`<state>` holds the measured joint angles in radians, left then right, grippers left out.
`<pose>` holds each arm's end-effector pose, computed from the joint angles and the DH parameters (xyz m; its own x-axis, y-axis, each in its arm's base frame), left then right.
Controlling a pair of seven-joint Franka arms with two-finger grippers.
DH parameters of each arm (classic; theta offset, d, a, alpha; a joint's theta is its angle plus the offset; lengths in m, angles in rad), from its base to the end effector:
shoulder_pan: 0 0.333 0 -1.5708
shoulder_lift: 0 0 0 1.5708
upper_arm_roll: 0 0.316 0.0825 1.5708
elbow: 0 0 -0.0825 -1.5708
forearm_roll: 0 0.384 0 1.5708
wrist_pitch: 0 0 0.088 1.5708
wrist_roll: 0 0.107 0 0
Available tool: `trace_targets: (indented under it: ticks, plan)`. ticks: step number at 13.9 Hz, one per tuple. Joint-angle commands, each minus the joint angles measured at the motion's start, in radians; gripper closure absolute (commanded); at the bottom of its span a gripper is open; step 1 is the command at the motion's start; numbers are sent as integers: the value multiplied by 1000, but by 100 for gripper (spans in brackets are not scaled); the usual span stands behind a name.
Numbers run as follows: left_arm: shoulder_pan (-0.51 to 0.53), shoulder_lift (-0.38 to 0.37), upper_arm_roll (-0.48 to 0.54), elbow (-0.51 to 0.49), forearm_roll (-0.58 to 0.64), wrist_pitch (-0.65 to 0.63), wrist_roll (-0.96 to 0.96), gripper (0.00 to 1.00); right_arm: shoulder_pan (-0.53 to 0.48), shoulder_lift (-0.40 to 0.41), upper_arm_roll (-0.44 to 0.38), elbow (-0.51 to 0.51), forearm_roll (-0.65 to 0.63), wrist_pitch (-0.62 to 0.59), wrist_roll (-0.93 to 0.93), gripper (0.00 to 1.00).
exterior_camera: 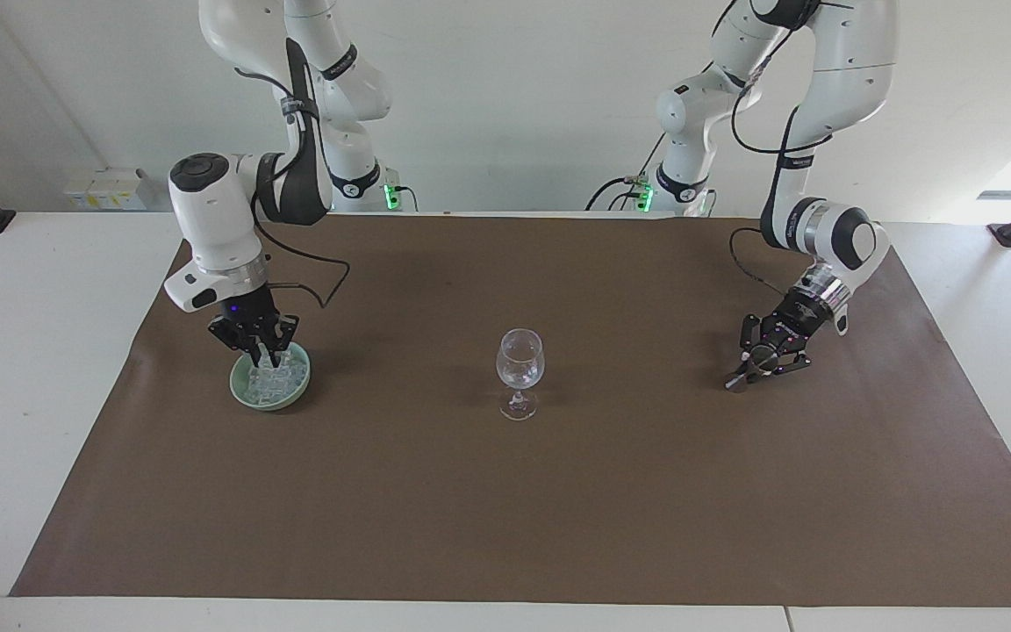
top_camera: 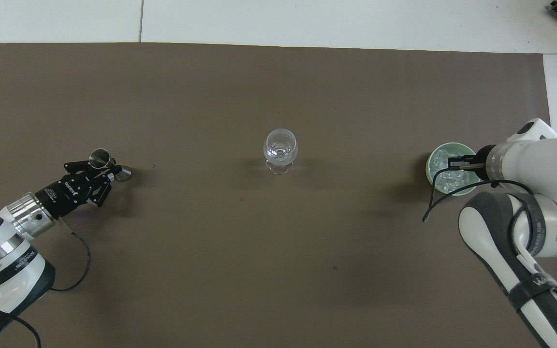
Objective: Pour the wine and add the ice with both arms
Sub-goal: 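Lower the right gripper onto the green ice cup and grasp it, then lift the cup with the right gripper while the left gripper releases the jigger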
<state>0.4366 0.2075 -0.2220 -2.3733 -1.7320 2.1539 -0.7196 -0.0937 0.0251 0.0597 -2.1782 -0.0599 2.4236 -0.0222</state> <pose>0.4942 0.0644 0.2397 -0.3191 0.1965 -0.9271 0.7485 0.6524 -0.1194 0.5578 -0.0193 0.4012 0.9757 0.0337 0.2165 0.0231 -0.9984 0.0516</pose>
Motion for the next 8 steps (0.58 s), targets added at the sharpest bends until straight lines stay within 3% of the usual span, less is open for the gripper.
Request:
trace_targets:
  ticks: [1, 6, 8]
  plan:
    - [-9, -3, 9, -12, 3, -14, 12, 80, 46, -43, 5, 70, 11, -134, 45, 100]
    - [-9, -2, 9, -12, 5, -8, 11, 66, 156, -73, 6, 239, 11, -354, 204, 100]
    - [-9, -2, 9, -12, 3, -6, 11, 61, 210, -65, 6, 285, 11, -385, 290, 100]
